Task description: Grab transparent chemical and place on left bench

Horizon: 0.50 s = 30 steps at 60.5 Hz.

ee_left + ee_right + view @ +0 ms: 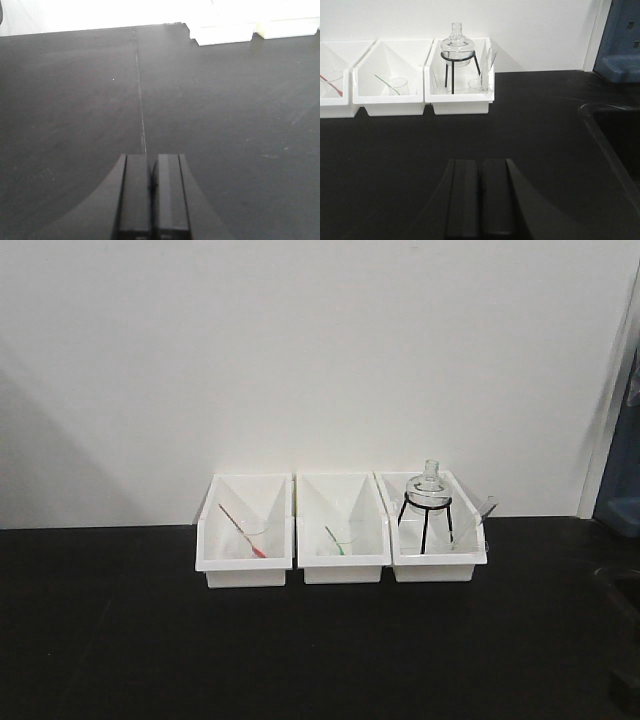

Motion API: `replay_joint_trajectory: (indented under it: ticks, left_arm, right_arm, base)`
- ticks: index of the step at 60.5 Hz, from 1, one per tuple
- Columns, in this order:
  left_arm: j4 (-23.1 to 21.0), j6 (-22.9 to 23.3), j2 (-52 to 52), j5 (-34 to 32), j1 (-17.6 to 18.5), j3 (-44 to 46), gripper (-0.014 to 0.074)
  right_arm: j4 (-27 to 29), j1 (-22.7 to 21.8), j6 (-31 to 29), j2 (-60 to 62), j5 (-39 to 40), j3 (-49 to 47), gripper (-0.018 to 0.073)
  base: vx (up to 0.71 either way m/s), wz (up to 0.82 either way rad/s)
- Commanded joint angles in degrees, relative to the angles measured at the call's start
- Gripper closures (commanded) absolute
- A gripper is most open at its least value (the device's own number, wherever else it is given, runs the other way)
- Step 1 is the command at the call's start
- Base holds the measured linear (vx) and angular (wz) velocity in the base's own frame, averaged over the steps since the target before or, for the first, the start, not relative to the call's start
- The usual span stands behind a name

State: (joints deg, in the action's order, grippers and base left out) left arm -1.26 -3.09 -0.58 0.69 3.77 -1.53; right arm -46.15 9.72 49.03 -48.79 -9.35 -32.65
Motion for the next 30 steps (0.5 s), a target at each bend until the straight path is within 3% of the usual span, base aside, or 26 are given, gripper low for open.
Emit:
replay_joint_trajectory:
  ticks: [1, 9, 15, 22, 30]
  left_arm:
    - [0.0, 0.4, -1.1, -4.5, 0.1, -0.9, 0.0600]
    - [0.0, 0.4, -1.1, -4.5, 0.1, -0.9, 0.0600]
    - [0.0, 0.4, -1.1, -4.5, 0.1, -0.9, 0.0600]
    - [0.0, 0.4, -1.1, -4.5, 0.1, -0.9, 0.0600]
    - [0.0, 0.4, -1.1, -4.5, 0.1, -0.9, 0.0600]
  right_arm:
    - [-0.5, 0.0, -0.1, 0.4, 2.7, -1.7, 0.0567]
    - [-3.4, -0.1, -1.4, 0.4, 2.7, -1.7, 0.0567]
    - [-2.1, 0.0, -0.8, 0.4, 3.4, -1.2, 0.0567]
    - [9.8, 0.0, -9.3, 4.3, 2.8, -1.1, 0.0567]
    - [28.8, 0.0, -31.1, 12.4, 4.2, 1.6, 0.0567]
  base:
    - [0.00, 0.00]
    - [0.00, 0.00]
    - [0.00, 0.00]
    - [0.00, 0.00]
    - [0.00, 0.00]
